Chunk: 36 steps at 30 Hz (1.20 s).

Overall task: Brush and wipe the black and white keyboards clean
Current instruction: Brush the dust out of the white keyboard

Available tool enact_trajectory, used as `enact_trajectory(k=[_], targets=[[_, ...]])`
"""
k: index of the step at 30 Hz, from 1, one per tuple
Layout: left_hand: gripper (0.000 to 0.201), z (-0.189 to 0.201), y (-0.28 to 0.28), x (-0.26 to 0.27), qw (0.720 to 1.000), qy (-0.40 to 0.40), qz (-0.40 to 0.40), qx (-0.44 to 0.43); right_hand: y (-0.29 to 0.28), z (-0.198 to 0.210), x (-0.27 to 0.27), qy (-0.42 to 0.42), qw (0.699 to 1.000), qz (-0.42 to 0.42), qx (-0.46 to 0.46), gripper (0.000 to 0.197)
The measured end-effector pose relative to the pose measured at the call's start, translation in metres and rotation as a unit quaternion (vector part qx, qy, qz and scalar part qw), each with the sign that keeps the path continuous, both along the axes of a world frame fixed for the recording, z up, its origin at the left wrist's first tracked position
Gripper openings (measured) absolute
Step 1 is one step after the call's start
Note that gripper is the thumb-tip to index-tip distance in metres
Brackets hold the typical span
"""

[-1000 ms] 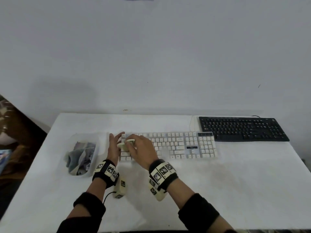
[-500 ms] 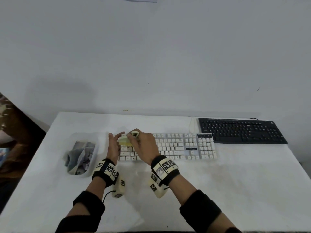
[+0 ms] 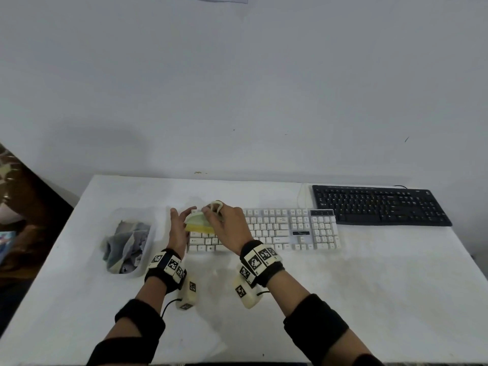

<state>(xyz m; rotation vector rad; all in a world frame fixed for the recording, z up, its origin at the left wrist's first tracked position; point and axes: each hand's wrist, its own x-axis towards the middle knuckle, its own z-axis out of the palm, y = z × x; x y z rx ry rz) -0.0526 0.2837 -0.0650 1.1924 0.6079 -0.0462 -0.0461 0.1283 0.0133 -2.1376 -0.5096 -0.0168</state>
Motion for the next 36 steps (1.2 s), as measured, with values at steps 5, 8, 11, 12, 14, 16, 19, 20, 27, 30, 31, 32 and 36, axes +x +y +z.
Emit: enact_trajectory(k=[5,8,11,12,14,16,19,20,27,30,31,32,36], targets=[[0.073,0.001,0.000,-0.001,1.000,0.008,-0.008,-0.001,-0.007,-0.001,0.003,-0.074,0.990,0.041,-0.112,0.033],[0.072,0.003,-0.001,-0.003,1.000,0.009,-0.010,0.006,-0.019,0.002,0.009,-0.085,0.985,0.020,-0.150,0.029],[0.072,0.003,-0.001,-0.002,1.000,0.010,-0.009,0.017,-0.026,0.007,0.012,-0.056,0.991,-0.005,-0.118,0.029],[0.071,0.004,-0.001,-0.002,1.000,0.011,-0.009,0.020,-0.027,0.008,0.012,-0.039,0.994,-0.009,-0.101,0.030],[0.070,0.003,-0.002,-0.002,1.000,0.010,-0.011,0.024,-0.031,0.008,0.013,-0.015,0.996,-0.011,-0.089,0.031],[0.070,0.002,-0.002,-0.002,0.999,0.009,-0.014,0.028,-0.042,0.005,0.013,-0.021,0.994,-0.012,-0.110,0.030],[0.069,0.001,0.000,-0.002,0.999,0.011,-0.016,0.029,-0.060,0.002,0.016,-0.047,0.986,-0.031,-0.158,0.028],[0.068,0.000,0.000,-0.002,0.999,0.011,-0.014,0.029,-0.065,0.002,0.018,-0.051,0.984,-0.041,-0.165,0.028],[0.069,-0.003,0.001,-0.001,1.000,0.006,-0.010,0.026,-0.067,0.006,0.019,-0.026,0.990,-0.058,-0.125,0.029],[0.069,-0.003,0.002,-0.001,1.000,0.006,-0.012,0.027,-0.082,0.001,0.019,-0.055,0.982,-0.069,-0.166,0.027],[0.069,-0.003,0.003,-0.001,1.000,0.006,-0.013,0.027,-0.087,0.000,0.019,-0.067,0.978,-0.072,-0.185,0.028],[0.069,-0.003,0.003,-0.002,1.000,0.006,-0.013,0.028,-0.090,0.000,0.018,-0.077,0.974,-0.077,-0.201,0.029],[0.067,-0.003,0.002,-0.001,0.999,0.004,-0.011,0.030,-0.088,0.005,0.016,-0.073,0.977,-0.085,-0.182,0.028]])
